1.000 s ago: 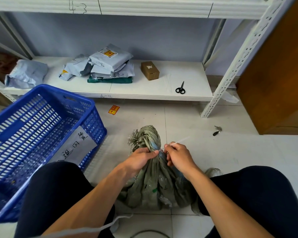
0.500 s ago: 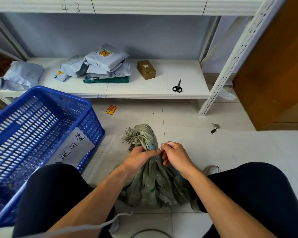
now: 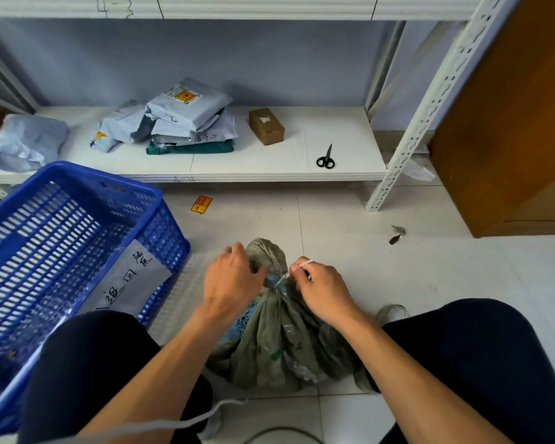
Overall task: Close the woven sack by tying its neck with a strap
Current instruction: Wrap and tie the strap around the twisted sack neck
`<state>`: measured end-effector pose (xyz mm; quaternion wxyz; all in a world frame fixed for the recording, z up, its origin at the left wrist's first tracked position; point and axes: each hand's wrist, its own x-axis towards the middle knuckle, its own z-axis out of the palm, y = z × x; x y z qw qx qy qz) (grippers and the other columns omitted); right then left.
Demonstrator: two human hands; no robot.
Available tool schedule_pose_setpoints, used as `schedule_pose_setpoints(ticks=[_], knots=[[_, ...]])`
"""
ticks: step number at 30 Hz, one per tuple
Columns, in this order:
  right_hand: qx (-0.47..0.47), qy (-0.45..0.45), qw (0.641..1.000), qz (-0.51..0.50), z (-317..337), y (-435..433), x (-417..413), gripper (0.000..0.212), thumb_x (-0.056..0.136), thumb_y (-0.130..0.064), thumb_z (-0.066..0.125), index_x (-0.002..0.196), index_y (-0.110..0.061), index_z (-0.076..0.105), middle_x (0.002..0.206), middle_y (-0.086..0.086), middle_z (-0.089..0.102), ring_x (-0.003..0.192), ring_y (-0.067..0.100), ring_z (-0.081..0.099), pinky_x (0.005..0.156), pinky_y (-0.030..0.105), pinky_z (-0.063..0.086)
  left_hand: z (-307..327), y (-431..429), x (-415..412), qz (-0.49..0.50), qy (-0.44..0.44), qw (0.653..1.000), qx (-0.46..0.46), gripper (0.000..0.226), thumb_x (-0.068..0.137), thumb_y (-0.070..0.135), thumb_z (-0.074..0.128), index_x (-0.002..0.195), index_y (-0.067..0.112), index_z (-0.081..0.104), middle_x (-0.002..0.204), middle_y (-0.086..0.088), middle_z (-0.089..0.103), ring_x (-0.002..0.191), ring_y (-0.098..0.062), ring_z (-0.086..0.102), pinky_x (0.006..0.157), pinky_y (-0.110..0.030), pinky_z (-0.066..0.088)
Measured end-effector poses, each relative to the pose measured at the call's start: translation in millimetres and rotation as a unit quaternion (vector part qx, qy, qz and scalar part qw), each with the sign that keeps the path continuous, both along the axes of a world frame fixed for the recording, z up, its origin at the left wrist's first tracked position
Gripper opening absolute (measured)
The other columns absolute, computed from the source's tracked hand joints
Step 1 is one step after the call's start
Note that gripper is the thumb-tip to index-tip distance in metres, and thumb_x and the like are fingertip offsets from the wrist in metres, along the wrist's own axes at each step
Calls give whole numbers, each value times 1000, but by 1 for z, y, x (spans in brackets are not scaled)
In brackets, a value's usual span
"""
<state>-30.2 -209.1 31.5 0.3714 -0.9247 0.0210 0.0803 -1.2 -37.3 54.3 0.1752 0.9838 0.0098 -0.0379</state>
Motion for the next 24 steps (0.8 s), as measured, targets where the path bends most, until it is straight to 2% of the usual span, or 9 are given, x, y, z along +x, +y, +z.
schedule_pose_setpoints(ticks=[2, 3, 4, 6, 8, 10, 12, 17, 24], knots=[[-14, -13, 1000, 16, -1, 2, 3, 23, 103, -34, 48, 89, -26, 65, 84, -2, 70, 78, 19, 63, 70, 36, 49, 1, 2, 4, -113, -53, 992, 0, 34, 94, 32, 61, 122, 16, 51, 116, 0, 53, 104, -14, 52, 96, -28, 47], [-17, -13, 1000, 18, -2, 3, 5, 23, 103, -34, 49, 90, -26, 66, 87, -2, 71, 81, 20, 64, 71, 36, 50, 0, 1, 5, -174, -40, 984, -19, 41, 94, 24, 60, 133, 17, 48, 130, 0, 52, 120, -16, 48, 110, -30, 38], [-14, -9, 1000, 18, -3, 3, 7, 23, 102, -34, 50, 90, -25, 67, 89, -3, 72, 83, 21, 65, 73, 37, 51, -3, 0, 6, -224, -14, 974, -28, 49, 93, 19, 59, 140, 19, 46, 142, 0, 50, 133, -17, 43, 117, -29, 24], [5, 4, 1000, 10, -5, 4, 9, 24, 102, -34, 50, 93, -24, 70, 93, -6, 74, 86, 19, 65, 78, 37, 52, -10, -3, 7, -283, 29, 959, -3, 52, 93, 21, 59, 144, 18, 48, 149, -2, 49, 143, -18, 36, 120, -29, 9], [21, 14, 1000, -3, -5, 4, 11, 26, 101, -34, 52, 96, -21, 73, 97, -6, 74, 87, 17, 65, 82, 35, 53, -18, -4, 9, -302, 61, 951, 35, 43, 94, 31, 59, 135, 18, 58, 141, -5, 57, 138, -21, 44, 123, -35, 12], [40, 28, 999, -18, -5, 5, 14, 26, 100, -33, 54, 91, -19, 73, 91, -5, 74, 81, 19, 66, 80, 36, 54, -22, -3, 16, -307, 88, 947, 37, 32, 94, 41, 56, 114, 19, 67, 119, -4, 67, 119, -24, 57, 115, -43, 32], [66, 48, 996, -39, -3, 5, 19, 27, 99, -32, 56, 84, -17, 72, 81, -3, 72, 72, 21, 66, 77, 37, 54, -21, -3, 25, -299, 120, 947, 15, 30, 99, 42, 48, 99, 18, 67, 102, -4, 68, 98, -25, 61, 93, -42, 47], [99, 56, 990, -86, -2, -1, 32, 27, 95, -34, 62, 76, -15, 69, 68, 1, 68, 60, 18, 65, 68, 33, 52, -29, -9, 35, -290, 100, 951, -45, 24, 102, 33, 45, 99, 20, 65, 86, -2, 68, 78, -23, 61, 69, -34, 43], [107, 95, 987, -69, -3, -3, 72, 17, 95, -32, 62, 87, -21, 72, 74, -1, 72, 56, 13, 65, 64, 29, 52, -39, -11, 77, -200, 157, 962, -99, 27, 103, 32, 43, 86, 20, 59, 82, -3, 64, 82, -26, 57, 71, -34, 42]])
